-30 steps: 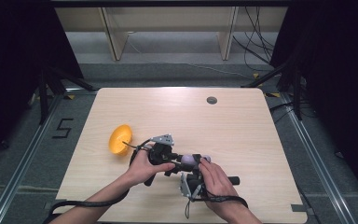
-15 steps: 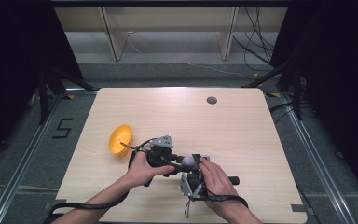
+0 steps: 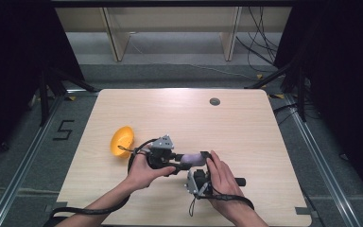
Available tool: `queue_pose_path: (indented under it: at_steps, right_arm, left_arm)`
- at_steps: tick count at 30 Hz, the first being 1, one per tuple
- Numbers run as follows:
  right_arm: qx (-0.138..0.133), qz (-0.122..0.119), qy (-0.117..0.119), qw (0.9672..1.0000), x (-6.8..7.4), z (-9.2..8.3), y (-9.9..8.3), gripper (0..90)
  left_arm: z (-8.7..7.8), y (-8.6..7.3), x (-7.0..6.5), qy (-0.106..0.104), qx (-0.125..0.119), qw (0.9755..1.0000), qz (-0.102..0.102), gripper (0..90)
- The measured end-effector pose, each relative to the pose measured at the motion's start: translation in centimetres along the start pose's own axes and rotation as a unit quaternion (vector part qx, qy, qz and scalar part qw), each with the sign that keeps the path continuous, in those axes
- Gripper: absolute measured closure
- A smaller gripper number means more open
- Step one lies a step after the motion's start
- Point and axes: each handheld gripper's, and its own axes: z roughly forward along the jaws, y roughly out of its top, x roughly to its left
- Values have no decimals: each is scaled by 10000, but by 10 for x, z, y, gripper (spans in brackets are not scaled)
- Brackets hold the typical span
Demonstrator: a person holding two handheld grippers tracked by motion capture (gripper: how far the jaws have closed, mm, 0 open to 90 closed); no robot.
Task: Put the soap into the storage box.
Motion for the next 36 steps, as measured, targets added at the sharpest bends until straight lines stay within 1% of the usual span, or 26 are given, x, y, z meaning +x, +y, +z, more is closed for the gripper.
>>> queue_pose_path:
  at_steps: [1,2,4,5,6,7,8,9,11,12,15,16,19,21,22,23,24,26,29,30,31,32,33,34,35,36]
  right_arm:
    - [-47,132,23,9999,1,0,-3,290]
    - [58,-114,2,9999,-3,-3,-4,290]
    - [71,-41,0,10000,-3,-5,-5,290]
    - [118,190,-58,9997,-3,-7,-6,291]
    - [163,229,-67,9996,-5,-10,-11,293]
    - [163,229,-67,9996,-5,-10,-11,293]
    - [209,355,4,9992,-7,-12,-17,293]
    - [256,514,-22,9983,-8,-12,-20,294]
    - [315,783,39,9964,-11,-14,-27,303]
    - [394,1115,71,9930,-10,-16,-32,304]
    - [429,1287,10,9908,-15,-18,-40,315]
    - [508,1595,-6,9859,-15,-20,-44,319]
    - [561,1739,-88,9831,-23,-25,-62,345]
    - [559,1673,-120,9843,-24,-25,-67,353]
    - [623,1910,-96,9796,-23,-28,-68,356]
    - [671,2073,-70,9759,-22,-30,-72,358]
    - [671,2073,-70,9759,-22,-30,-72,358]
    - [689,2184,-54,9734,-22,-32,-76,359]
    - [723,2263,-72,9713,-23,-33,-80,360]
    - [722,2353,-38,9692,-23,-33,-82,359]
    - [722,2353,-38,9692,-23,-33,-82,359]
    - [708,2441,-49,9672,-22,-33,-82,359]
    - [746,2325,-71,9697,-23,-33,-83,359]
    - [753,2367,-70,9686,-23,-33,-84,359]
    - [750,2412,-49,9676,-23,-32,-84,359]
    - [750,2412,-49,9676,-23,-32,-84,359]
  left_arm:
    - [-3,0,1,103,12,9999,35,589]
    - [-4,-1,1,252,-54,9996,99,589]
    - [-6,-1,1,360,-62,9993,22,589]
    - [-7,-2,2,456,-97,9988,115,589]
    - [-11,-3,3,637,-144,9978,69,589]
    - [-11,-3,3,637,-144,9978,69,589]
    - [-14,-4,4,851,-170,9961,163,589]
    - [-15,-5,5,928,-202,9954,85,589]
    - [-17,-6,8,1135,-276,9930,157,589]
    - [-18,-7,10,1177,-280,9926,73,589]
    - [-22,-8,16,1280,-453,9907,51,589]
    - [-24,-9,17,1384,-472,9892,22,589]
    - [-34,-12,19,1762,-524,9829,-89,588]
    - [-37,-12,19,1841,-547,9813,-120,589]
    - [-40,-11,20,1933,-579,9794,-114,589]
    - [-47,-11,20,2121,-683,9748,-131,589]
    - [-47,-11,20,2121,-683,9748,-131,589]
    - [-55,-10,21,2328,-785,9692,-150,589]
    - [-67,-9,24,2637,-896,9603,-127,589]
    - [-75,-11,26,2821,-1021,9537,-204,589]
    - [-75,-11,26,2821,-1021,9537,-204,589]
    - [-78,-12,27,2909,-1083,9503,-253,589]
    - [-81,-15,27,2973,-1164,9471,-311,589]
    - [-82,-18,27,3033,-1239,9441,-373,589]
    - [-82,-25,27,3135,-1357,9388,-449,589]
    - [-82,-25,27,3135,-1357,9388,-449,589]
